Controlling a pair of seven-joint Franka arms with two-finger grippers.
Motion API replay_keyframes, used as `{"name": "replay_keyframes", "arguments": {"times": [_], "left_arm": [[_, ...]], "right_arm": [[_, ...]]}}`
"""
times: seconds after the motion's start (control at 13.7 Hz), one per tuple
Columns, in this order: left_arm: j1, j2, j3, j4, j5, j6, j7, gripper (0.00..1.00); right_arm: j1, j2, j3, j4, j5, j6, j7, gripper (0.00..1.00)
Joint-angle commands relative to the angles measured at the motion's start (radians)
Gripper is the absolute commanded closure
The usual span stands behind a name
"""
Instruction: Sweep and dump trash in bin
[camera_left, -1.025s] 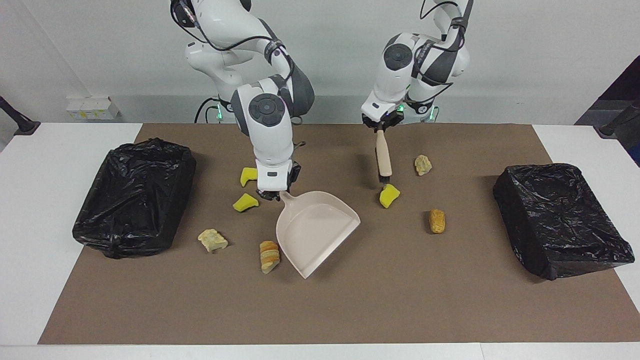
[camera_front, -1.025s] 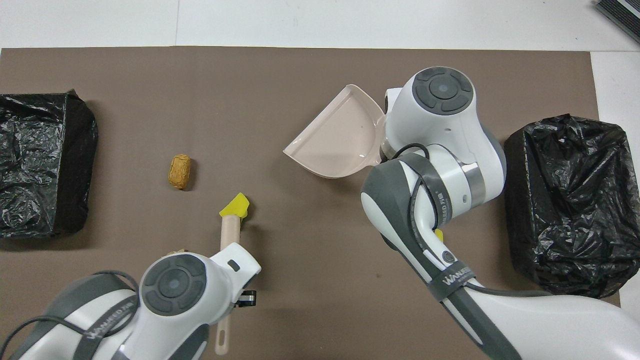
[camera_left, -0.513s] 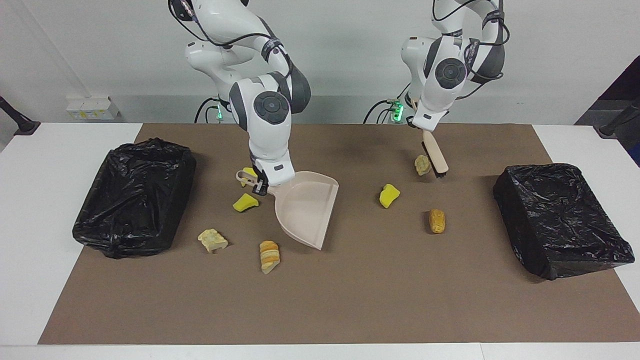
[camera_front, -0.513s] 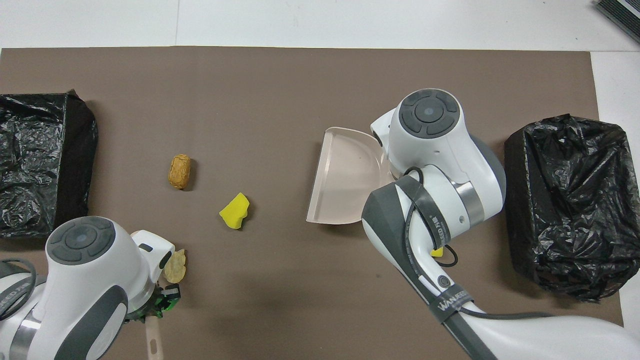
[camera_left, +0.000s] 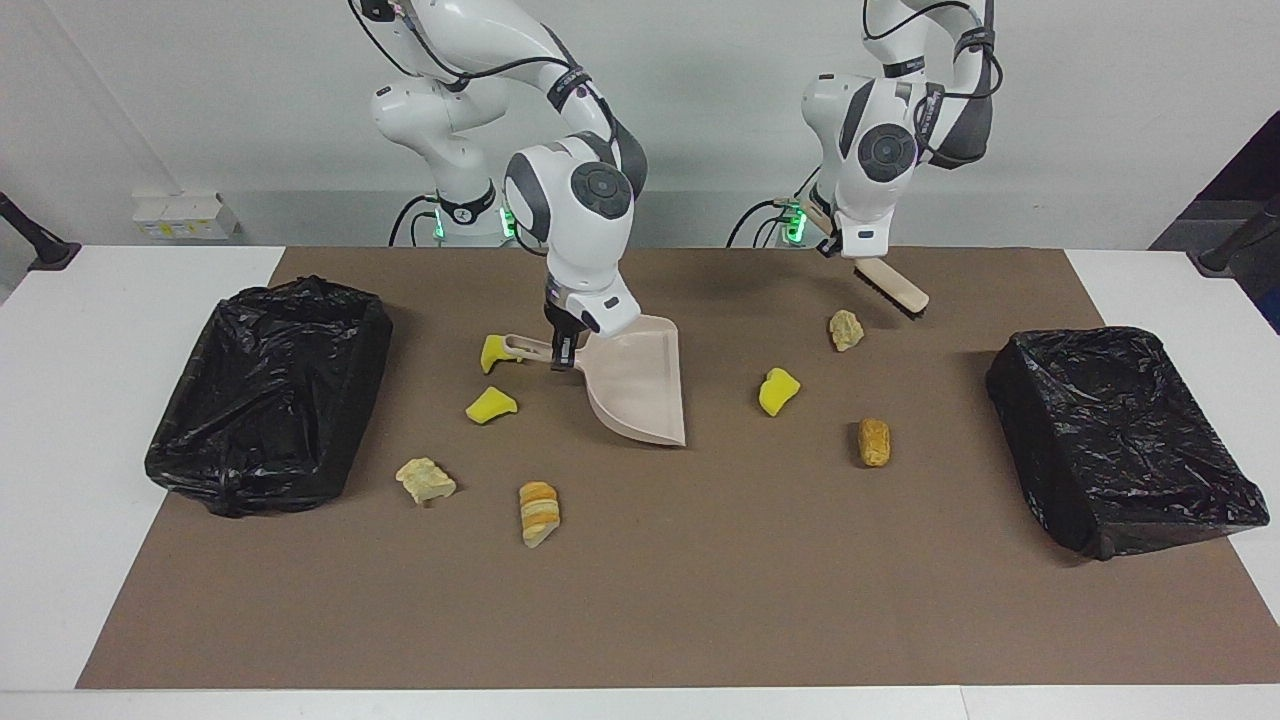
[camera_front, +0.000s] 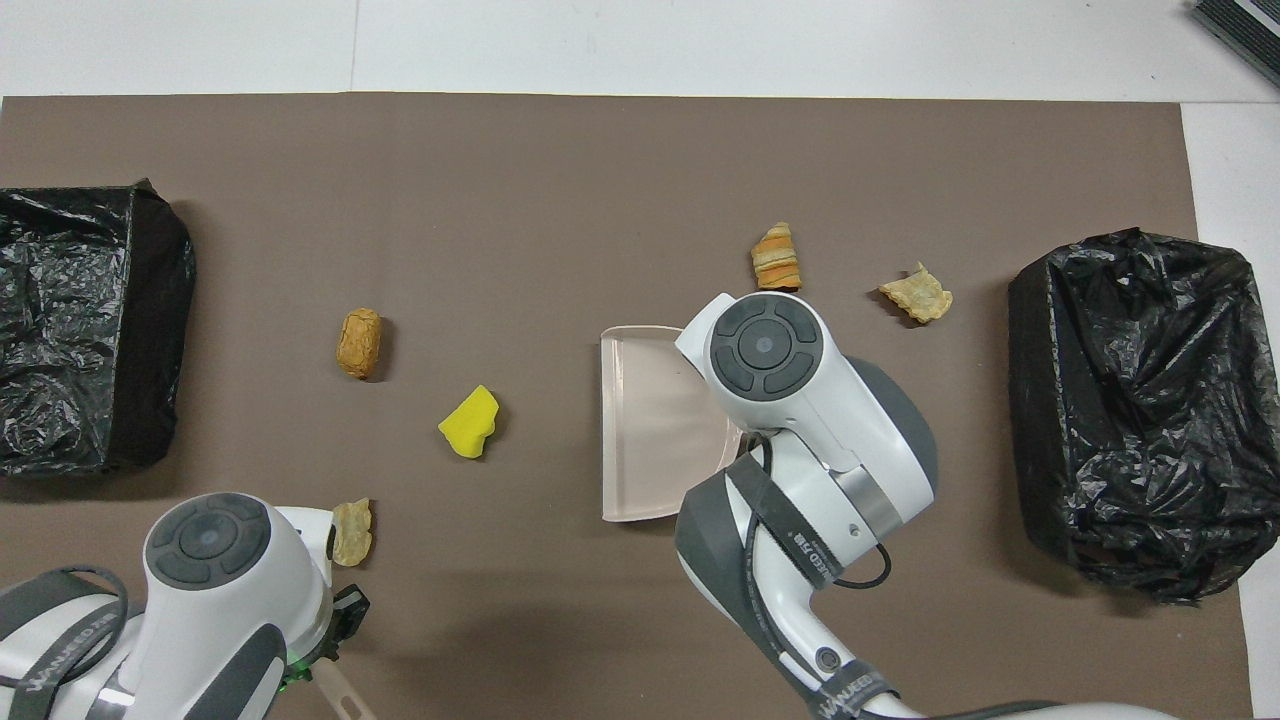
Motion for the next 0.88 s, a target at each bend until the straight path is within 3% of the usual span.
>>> {"name": "replay_keyframes", "arguments": {"times": [0.0,0.15,0.44,0.81], "left_arm": [[-0.031,0.081,0.005,-0.005,-0.036,0.145,-0.08,1.0],[-0.031,0.168,0.006,0.028,-0.037,0.199,-0.073,1.0],[0.008,0.343,0.008,0.252,-0.038,0.214,0.021,1.0],[-0.041,0.374,0.005,0.306,-0.037,0.221,0.211,1.0]], "right_arm": [[0.025,0.023,0.002,-0.048,-0.023,0.084,-0.016,1.0],[0.033,0.031,0.002,-0.045,-0.04,0.081,-0.015,1.0],[0.033,0.029,0.002,-0.045,-0.042,0.072,-0.012,1.0],[0.033,0.029,0.002,-0.045,-0.042,0.072,0.025,1.0]]}}
